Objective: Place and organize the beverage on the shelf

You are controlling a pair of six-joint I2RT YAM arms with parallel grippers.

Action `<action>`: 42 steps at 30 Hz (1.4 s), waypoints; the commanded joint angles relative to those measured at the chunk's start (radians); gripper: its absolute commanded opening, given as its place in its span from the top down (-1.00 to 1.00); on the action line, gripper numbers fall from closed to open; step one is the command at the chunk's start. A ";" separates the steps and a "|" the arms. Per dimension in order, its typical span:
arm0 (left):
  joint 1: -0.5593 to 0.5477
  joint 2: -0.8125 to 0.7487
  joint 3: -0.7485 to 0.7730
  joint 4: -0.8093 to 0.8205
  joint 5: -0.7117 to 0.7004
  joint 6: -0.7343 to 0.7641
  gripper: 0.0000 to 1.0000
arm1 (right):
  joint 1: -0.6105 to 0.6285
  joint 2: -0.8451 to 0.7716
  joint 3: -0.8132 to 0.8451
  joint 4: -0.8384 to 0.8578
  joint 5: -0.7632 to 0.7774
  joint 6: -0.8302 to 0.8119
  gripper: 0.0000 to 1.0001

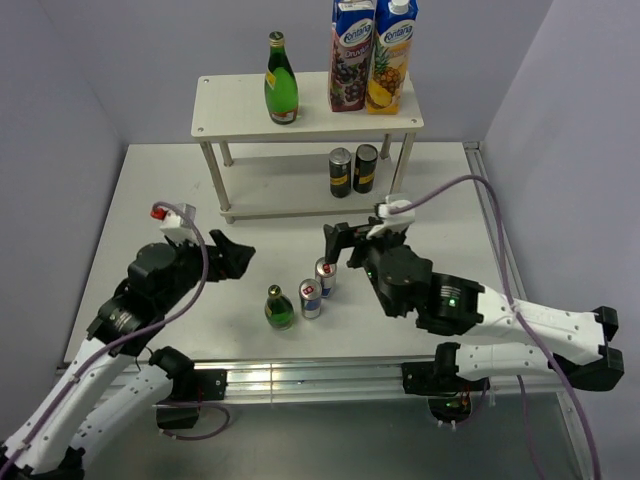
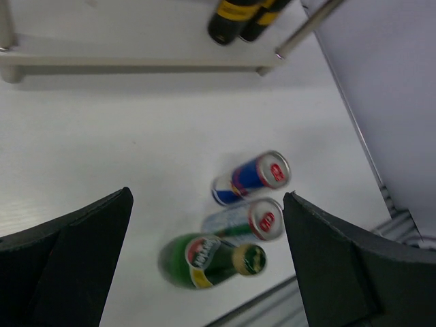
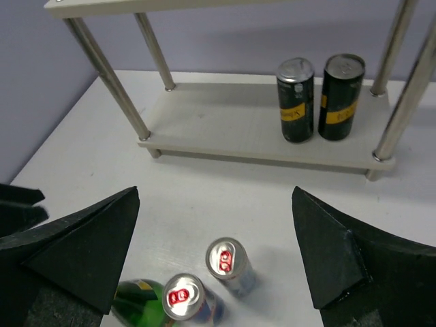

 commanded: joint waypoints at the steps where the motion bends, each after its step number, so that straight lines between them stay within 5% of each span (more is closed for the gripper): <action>1: -0.191 -0.051 -0.016 -0.038 -0.199 -0.113 -0.99 | 0.044 -0.080 -0.046 -0.111 0.123 0.090 -1.00; 9: -0.533 -0.007 -0.097 -0.077 -0.487 -0.273 -0.99 | 0.066 -0.199 -0.125 -0.168 0.184 0.112 -1.00; 18: -0.719 0.068 -0.194 -0.031 -0.630 -0.379 -0.99 | 0.066 -0.255 -0.181 -0.188 0.212 0.118 -1.00; 42: -0.764 0.506 -0.370 0.413 -0.850 -0.388 -0.92 | 0.066 -0.299 -0.229 -0.223 0.224 0.164 -1.00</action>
